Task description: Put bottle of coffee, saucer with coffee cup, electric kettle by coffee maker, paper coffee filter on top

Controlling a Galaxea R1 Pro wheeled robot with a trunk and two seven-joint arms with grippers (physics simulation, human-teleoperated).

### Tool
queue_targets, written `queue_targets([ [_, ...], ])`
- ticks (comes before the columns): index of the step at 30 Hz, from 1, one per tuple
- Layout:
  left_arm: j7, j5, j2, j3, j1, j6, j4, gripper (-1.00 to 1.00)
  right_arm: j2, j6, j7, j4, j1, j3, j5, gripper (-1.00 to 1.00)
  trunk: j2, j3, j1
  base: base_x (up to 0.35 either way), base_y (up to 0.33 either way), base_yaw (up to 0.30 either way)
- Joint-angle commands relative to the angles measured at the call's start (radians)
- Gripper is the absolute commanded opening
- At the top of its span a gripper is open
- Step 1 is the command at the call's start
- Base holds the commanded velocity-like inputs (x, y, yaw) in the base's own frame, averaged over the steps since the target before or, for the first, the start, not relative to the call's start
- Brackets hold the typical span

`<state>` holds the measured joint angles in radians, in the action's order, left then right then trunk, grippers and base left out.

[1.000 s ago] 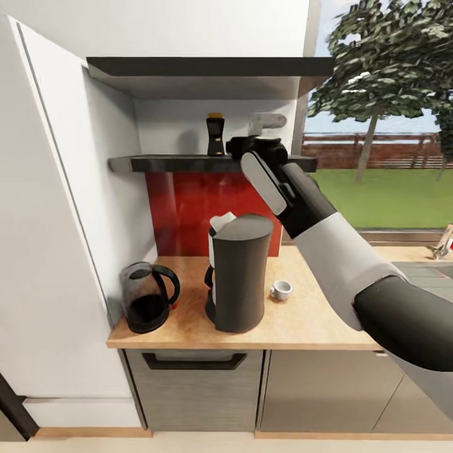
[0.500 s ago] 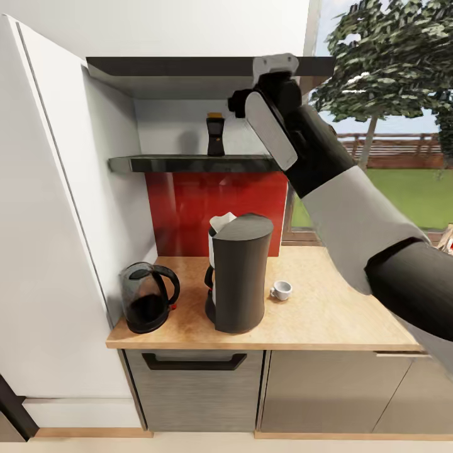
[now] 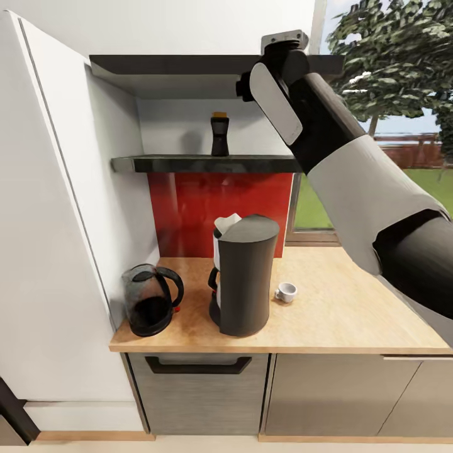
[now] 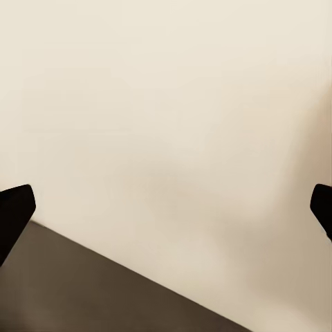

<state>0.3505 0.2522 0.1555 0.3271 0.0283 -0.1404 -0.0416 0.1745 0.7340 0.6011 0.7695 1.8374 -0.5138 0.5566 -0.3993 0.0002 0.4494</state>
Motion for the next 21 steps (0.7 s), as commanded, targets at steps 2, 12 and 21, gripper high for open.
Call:
queue_targets([
  [2,0.004,0.01,0.001,0.009,0.0,-0.007,-0.004,1.0,0.0,0.001,0.009,-0.002,0.0,-0.003,0.009,1.0,-0.001,0.0,0.001,0.062,0.09,0.0],
  [12,0.004,0.01,0.001,0.009,-0.011,-0.007,-0.004,1.0,0.0,0.0,0.008,-0.005,-0.058,-0.003,0.008,1.0,-0.001,0.0,0.001,0.005,0.007,0.0],
  [21,0.003,0.011,0.001,0.009,-0.015,-0.007,-0.004,1.0,0.0,-0.012,0.007,-0.012,-0.101,-0.004,0.007,1.0,-0.001,0.0,0.001,0.002,0.003,0.0],
])
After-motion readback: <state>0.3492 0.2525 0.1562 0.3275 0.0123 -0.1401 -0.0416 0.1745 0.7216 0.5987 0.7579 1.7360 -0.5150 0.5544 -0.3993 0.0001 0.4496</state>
